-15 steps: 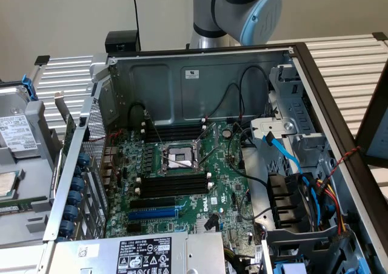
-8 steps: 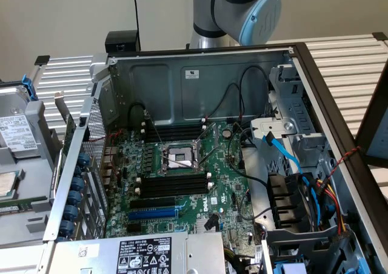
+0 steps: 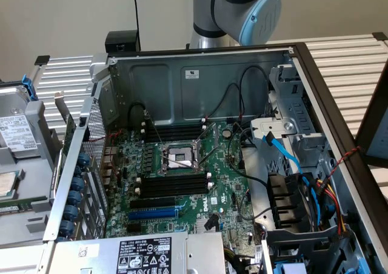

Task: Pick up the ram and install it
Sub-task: 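Pick up the ram and move it above insertion slot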

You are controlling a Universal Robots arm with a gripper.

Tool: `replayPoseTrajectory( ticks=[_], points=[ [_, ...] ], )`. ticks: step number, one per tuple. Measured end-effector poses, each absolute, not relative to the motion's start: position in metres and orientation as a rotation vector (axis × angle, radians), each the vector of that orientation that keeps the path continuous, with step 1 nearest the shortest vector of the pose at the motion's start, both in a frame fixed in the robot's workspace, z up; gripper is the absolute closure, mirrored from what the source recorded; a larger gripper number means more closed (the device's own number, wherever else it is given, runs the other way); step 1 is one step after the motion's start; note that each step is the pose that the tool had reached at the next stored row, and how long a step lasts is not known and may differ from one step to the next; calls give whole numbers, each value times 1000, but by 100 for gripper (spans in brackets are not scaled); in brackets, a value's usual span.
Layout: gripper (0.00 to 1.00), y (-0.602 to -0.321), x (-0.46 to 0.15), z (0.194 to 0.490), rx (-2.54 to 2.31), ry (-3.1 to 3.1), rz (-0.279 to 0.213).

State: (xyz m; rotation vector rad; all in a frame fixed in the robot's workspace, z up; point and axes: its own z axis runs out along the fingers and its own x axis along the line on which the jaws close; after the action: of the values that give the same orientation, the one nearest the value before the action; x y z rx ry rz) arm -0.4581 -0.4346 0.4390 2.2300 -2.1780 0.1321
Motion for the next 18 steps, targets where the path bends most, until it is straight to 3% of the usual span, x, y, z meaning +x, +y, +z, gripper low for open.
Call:
replayPoseTrajectory(
  ticks=[18],
  points=[
    [88, -435, -426, 438, 2239, -2173, 137]
  ],
)
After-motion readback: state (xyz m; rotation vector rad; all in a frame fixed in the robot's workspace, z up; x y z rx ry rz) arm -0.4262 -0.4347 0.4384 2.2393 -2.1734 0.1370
